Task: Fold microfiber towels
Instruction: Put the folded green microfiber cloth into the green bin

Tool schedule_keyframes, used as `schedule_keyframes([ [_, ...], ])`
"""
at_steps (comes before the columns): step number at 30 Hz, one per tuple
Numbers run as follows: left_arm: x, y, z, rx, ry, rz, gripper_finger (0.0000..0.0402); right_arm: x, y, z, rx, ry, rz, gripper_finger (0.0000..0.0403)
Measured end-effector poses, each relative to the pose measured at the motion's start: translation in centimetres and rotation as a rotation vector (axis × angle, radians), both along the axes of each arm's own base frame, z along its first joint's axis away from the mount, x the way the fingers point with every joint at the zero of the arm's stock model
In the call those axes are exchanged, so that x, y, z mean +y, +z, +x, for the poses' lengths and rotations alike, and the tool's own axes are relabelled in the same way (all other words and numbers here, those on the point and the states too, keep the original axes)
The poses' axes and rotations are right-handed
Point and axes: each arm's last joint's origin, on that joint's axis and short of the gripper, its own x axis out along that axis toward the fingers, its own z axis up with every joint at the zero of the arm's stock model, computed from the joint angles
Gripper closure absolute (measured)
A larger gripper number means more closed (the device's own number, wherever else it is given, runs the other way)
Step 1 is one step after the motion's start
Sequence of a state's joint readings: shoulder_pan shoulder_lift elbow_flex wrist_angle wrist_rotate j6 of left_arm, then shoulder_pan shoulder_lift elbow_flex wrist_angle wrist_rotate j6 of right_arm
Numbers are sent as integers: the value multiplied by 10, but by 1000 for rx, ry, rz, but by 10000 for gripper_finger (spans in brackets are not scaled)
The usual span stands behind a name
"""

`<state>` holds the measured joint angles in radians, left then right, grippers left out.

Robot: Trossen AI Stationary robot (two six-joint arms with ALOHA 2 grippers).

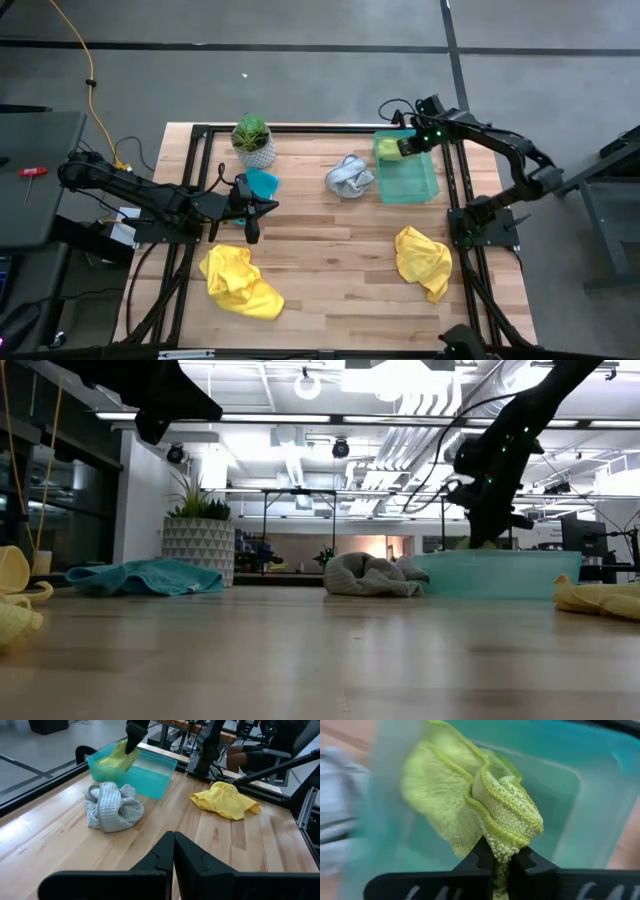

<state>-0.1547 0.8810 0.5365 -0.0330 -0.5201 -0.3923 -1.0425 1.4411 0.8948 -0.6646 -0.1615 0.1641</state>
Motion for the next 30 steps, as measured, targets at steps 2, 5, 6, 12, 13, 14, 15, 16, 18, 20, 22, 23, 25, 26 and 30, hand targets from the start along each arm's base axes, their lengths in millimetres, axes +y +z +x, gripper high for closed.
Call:
schedule_keyframes([
  [2,0,0,0,0,0,-1,401,-2,-5,-1,53,-35,-4,402],
  [5,0,0,0,0,0,-1,401,-4,-6,-3,120,-89,-40,397],
  [6,0,0,0,0,1,0,401,-4,-5,-3,126,-95,-51,394],
  [12,1,0,0,-1,18,7,401,-7,28,8,-143,27,-29,399],
  [13,1,0,0,-1,18,7,401,-9,40,11,-188,49,-51,400],
  [14,1,0,0,-1,18,7,401,-10,52,13,-233,69,-80,400],
  [15,1,0,0,-1,18,7,401,-12,66,16,-283,91,-107,400],
  [16,1,0,0,-1,18,7,401,-12,79,18,-332,112,-131,400],
  [18,1,0,0,-1,18,7,401,-13,102,24,-435,162,-167,401],
  [20,1,0,0,-1,18,7,401,-12,117,30,-525,215,-162,401],
  [22,1,0,0,2,24,12,401,-11,123,37,-583,244,-151,402],
  [23,1,-1,0,4,29,15,401,-11,123,41,-608,255,-145,402],
  [25,1,-1,0,5,35,17,401,-11,115,48,-631,270,-113,402],
  [26,1,-1,0,4,36,17,401,-10,109,51,-623,272,-91,402],
  [30,1,-1,0,6,37,19,402,-16,75,62,-557,260,-4,402],
])
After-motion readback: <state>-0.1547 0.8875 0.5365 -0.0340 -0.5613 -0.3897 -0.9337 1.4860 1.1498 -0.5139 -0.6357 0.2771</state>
